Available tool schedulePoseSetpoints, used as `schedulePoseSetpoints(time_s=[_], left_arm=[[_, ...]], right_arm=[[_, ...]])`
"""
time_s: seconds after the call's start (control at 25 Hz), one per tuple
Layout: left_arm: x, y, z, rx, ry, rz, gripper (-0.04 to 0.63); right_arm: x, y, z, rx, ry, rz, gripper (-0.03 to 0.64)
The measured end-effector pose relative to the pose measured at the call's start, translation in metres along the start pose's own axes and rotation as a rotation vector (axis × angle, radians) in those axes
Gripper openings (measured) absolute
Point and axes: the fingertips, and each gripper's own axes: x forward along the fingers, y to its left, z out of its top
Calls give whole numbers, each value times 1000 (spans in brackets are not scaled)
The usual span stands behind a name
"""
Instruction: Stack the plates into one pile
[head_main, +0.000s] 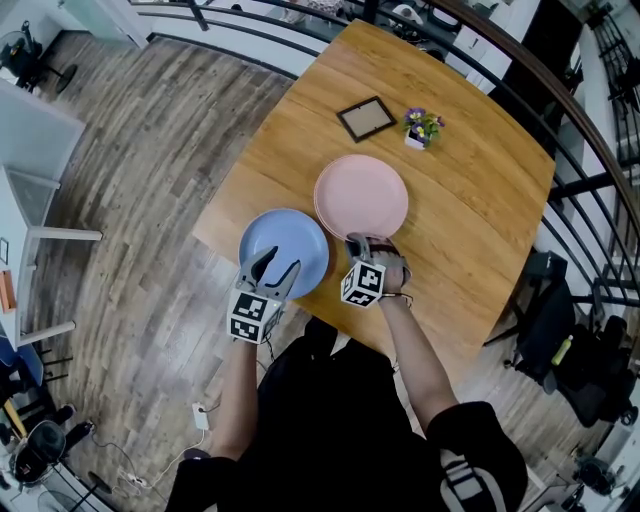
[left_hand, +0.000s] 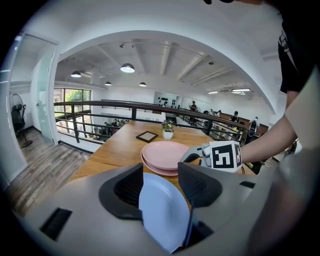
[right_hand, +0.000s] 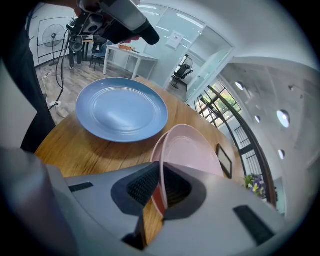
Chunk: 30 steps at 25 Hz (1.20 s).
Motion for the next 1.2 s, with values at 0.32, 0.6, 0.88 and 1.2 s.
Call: schedulePoseSetpoints(time_s=[0.32, 0.6, 0.88, 1.2], left_arm=[[-2, 1, -6, -4, 7, -2, 221], [-2, 5, -5, -9, -2, -9, 221], [-1, 4, -4, -4, -2, -18, 221], [-8, 4, -6, -9, -9, 2, 221]], right_arm=[[4, 2, 1, 14, -2, -9, 54], [2, -1, -2, 57, -8, -7, 149], [-3, 1, -2, 73, -14, -11, 149], [-8, 12, -3, 50, -20, -3, 149]])
